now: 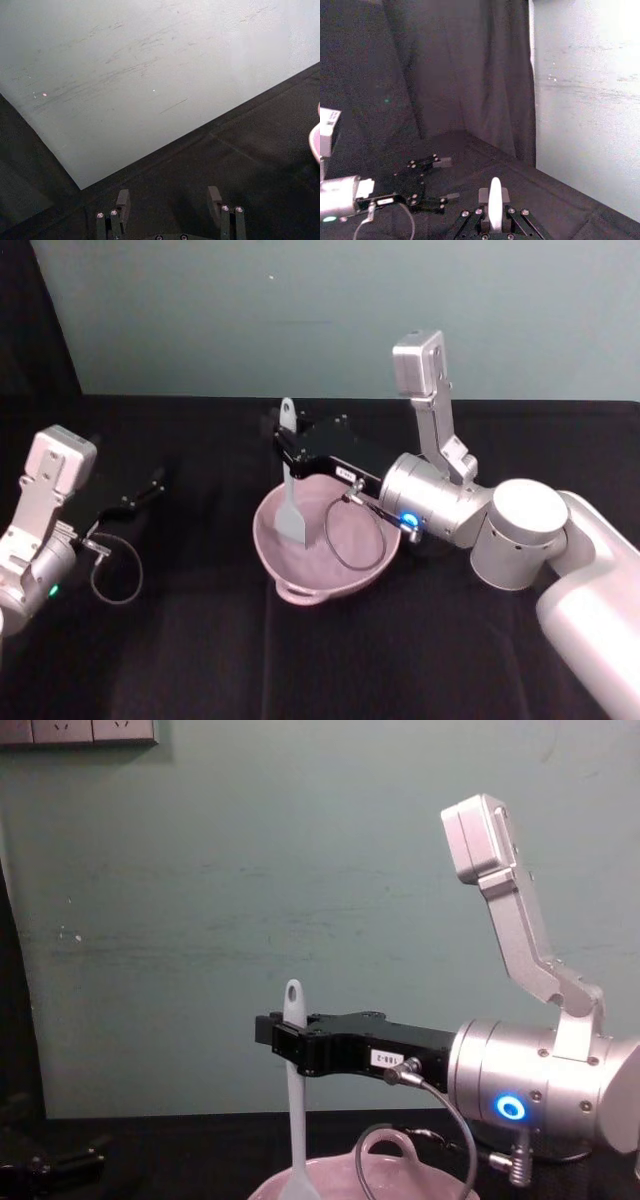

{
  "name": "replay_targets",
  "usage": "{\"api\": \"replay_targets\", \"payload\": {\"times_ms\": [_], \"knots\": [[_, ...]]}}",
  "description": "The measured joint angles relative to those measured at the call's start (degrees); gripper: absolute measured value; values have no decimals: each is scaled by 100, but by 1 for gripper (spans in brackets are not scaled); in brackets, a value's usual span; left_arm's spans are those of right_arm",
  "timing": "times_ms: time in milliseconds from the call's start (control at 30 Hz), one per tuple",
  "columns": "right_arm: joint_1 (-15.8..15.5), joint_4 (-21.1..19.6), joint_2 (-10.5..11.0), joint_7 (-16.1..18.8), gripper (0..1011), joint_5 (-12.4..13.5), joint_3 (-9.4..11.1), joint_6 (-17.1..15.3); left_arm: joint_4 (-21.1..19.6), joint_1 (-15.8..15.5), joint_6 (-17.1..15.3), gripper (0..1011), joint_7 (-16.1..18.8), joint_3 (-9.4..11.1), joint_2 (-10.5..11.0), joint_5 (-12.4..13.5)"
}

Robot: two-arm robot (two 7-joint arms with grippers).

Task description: Use the one hand to pick up the spoon and stir the clear water in the bowl.

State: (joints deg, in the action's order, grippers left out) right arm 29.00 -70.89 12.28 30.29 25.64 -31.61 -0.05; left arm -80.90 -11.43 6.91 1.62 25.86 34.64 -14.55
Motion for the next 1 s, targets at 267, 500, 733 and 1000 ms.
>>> {"api": "replay_targets", "payload": {"times_ms": [267,500,733,1000], "knots": [[130,265,-45,-96,120,-3,160,70,0,0,0,1011,0,0,0,0],[58,172,104,-183,120,4,338,56,0,0,0,1011,0,0,0,0],[-164,-153,344,-241,120,2,449,-64,0,0,0,1011,0,0,0,0],[-488,-678,569,-259,120,13,495,-168,0,0,0,1011,0,0,0,0]]}}
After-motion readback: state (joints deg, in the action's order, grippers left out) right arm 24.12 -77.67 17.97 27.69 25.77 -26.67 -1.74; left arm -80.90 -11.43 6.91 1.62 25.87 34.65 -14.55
